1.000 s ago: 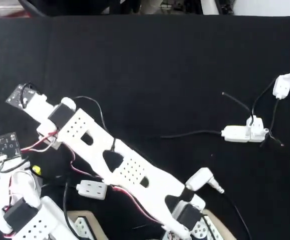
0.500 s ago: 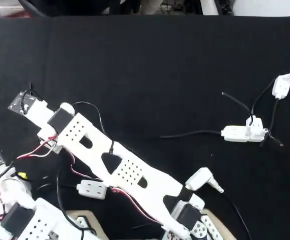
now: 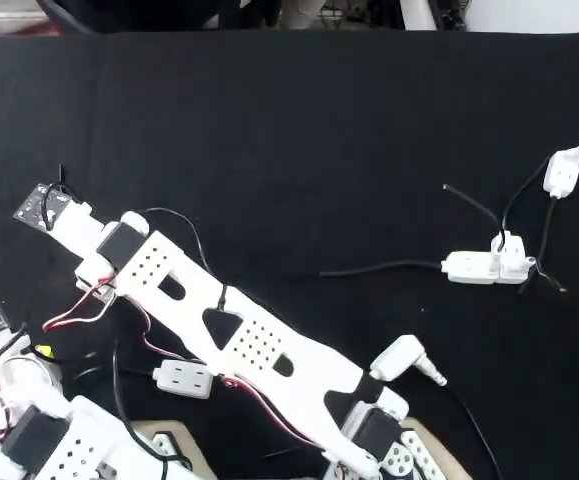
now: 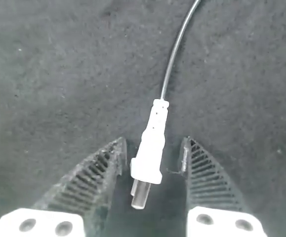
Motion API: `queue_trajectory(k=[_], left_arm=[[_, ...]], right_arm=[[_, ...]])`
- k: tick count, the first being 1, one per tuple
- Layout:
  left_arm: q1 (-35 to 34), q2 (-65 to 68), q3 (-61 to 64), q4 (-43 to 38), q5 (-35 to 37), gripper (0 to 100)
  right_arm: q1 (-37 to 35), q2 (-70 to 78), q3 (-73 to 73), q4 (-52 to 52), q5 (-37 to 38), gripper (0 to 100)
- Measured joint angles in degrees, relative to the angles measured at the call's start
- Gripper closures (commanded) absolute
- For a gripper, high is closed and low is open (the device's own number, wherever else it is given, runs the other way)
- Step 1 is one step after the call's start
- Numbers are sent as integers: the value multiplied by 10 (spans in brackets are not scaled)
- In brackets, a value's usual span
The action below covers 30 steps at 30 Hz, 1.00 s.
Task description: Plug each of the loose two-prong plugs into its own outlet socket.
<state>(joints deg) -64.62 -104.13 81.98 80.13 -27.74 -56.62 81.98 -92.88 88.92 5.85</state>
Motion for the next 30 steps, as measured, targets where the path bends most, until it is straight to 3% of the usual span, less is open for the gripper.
queue_trajectory(k=[3,11,16,24,30], left_arm=[[0,0,0,0,0,729],[0,0,0,0,0,729],[0,0,0,0,0,729],[0,0,0,-1,-2,729],[0,0,0,-25,-38,729]], right_arm=[[3,0,0,0,0,988],[18,0,0,5,-1,987],[38,-25,0,89,0,987],[155,-169,4,102,0,987],[217,-338,236,102,0,986]])
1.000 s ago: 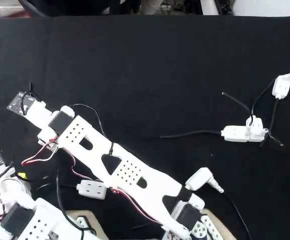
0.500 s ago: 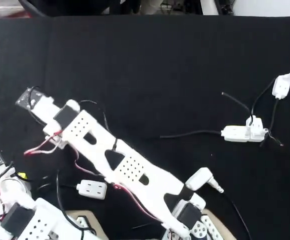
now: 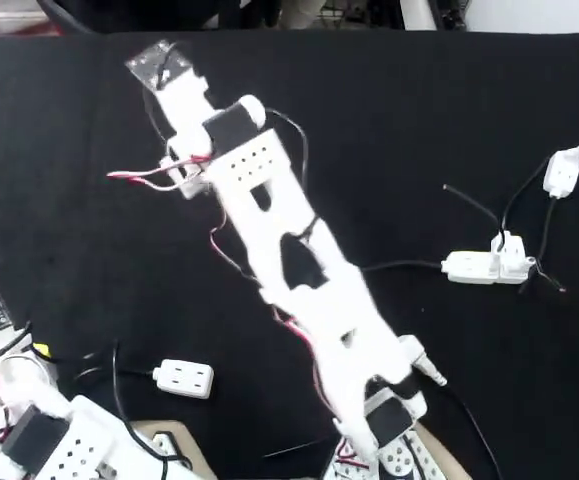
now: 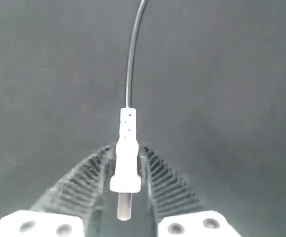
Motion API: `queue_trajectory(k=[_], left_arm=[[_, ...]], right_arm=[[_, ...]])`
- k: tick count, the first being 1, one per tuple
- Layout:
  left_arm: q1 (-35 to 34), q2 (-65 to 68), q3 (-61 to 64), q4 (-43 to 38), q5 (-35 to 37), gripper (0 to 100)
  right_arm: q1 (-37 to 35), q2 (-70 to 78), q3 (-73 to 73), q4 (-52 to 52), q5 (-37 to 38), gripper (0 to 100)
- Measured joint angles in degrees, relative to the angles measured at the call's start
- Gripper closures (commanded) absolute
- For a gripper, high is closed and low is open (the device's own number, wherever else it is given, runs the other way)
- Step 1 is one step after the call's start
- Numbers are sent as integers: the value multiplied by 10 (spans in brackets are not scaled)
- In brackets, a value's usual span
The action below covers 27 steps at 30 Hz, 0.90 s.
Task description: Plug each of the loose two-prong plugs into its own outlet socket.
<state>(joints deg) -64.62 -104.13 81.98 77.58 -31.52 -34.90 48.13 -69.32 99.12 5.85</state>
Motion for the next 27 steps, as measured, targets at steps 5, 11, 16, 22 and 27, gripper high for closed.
queue_trajectory(k=[5,11,16,22,27], left_arm=[[0,0,0,-2,-4,729],[25,1,0,-2,-5,729],[80,2,0,-3,-5,729],[178,3,0,-13,-42,729],[302,2,0,-18,-74,729]], right_arm=[[0,-221,349,0,20,986],[29,-509,713,-39,69,986],[100,-681,974,-111,117,984],[156,-774,1161,-182,191,984],[159,-779,1233,-272,185,984]])
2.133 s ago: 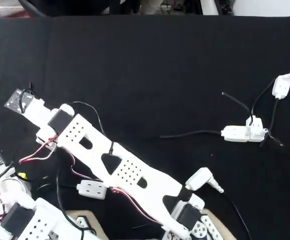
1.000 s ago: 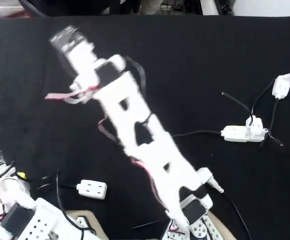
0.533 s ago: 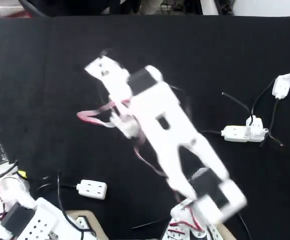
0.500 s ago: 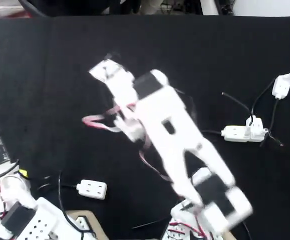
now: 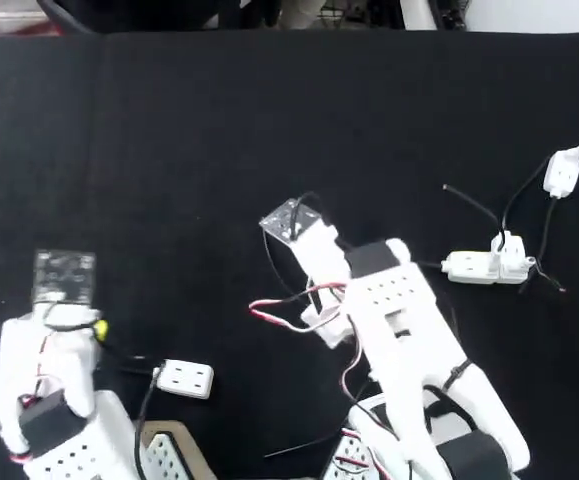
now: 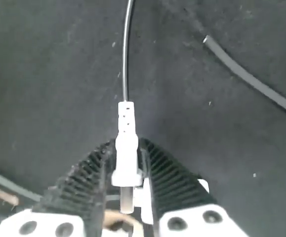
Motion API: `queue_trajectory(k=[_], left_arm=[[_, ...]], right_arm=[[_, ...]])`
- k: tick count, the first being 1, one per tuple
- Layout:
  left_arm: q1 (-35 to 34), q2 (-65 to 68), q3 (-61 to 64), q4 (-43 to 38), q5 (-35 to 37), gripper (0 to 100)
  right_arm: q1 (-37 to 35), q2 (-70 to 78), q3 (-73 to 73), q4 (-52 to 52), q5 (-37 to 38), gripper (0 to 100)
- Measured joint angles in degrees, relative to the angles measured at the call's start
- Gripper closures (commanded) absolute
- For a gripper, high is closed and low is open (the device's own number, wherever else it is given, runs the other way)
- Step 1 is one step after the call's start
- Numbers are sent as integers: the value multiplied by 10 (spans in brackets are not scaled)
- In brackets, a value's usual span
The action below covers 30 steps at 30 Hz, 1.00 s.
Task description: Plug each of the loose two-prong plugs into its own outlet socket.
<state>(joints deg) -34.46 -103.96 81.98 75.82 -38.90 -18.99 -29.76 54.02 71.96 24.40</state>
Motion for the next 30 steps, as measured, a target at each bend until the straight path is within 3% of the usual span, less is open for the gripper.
queue_trajectory(k=[5,11,15,19,24,30], left_arm=[[113,0,1,-4,-69,729],[233,2,-48,72,-127,730],[315,31,-73,76,-160,757],[403,116,-107,86,-210,833],[461,282,-133,91,-239,834],[520,400,-156,109,-306,641]], right_arm=[[14,0,40,-57,-10,984],[43,-4,68,-83,-4,984],[47,-4,94,-125,-4,984],[47,-5,96,-135,-4,984],[47,-5,98,-136,-4,984],[47,-5,98,-138,-4,984]])
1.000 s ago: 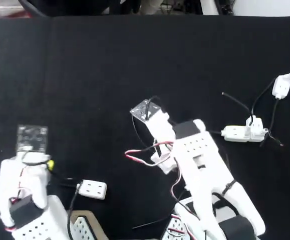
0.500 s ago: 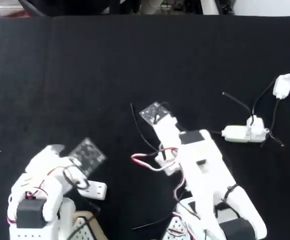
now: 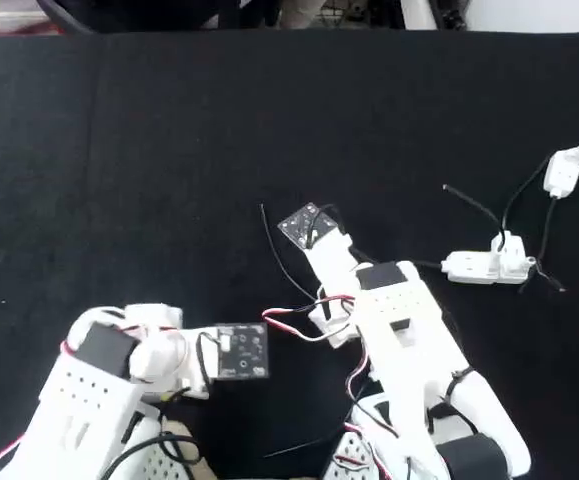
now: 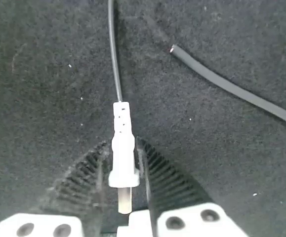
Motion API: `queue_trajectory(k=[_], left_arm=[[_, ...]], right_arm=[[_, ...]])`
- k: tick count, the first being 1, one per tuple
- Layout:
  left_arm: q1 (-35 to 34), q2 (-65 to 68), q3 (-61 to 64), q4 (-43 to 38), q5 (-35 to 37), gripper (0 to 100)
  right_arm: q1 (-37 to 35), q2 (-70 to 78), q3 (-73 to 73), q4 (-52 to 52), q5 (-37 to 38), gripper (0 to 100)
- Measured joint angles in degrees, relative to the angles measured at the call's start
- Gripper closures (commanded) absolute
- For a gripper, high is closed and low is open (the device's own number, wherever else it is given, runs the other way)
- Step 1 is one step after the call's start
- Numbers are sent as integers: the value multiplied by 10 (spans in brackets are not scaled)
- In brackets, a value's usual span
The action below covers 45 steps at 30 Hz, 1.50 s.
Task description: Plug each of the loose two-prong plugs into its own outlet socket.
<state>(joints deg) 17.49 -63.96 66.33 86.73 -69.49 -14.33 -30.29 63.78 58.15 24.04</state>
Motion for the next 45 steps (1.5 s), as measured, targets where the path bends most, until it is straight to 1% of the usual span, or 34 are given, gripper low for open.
queue_trajectory(k=[1,3,6,11,20,24,25,29,30,34,41,43,45], left_arm=[[3,7,-1,-2,-17,620],[4,17,-11,-4,-48,634],[3,21,-1,-33,-70,642],[-3,26,57,-93,-103,643],[0,27,126,-156,-99,647],[15,28,130,-156,-91,661],[16,28,130,-156,-91,688],[18,29,136,-155,-62,856],[19,29,136,-155,-57,883],[27,31,137,-154,-39,838],[31,30,139,-156,-27,880],[18,32,125,-156,-27,880],[-4,37,102,-174,-26,879]], right_arm=[[0,0,0,0,0,984],[0,0,0,0,0,984],[0,0,0,0,0,984],[0,0,0,0,0,984],[0,0,0,0,0,984],[0,0,0,0,0,984],[0,0,0,0,0,984],[0,0,0,0,0,984],[0,0,0,0,0,984],[0,0,0,0,0,984],[0,0,0,0,0,984],[0,0,0,0,0,984],[0,0,0,0,0,984]])
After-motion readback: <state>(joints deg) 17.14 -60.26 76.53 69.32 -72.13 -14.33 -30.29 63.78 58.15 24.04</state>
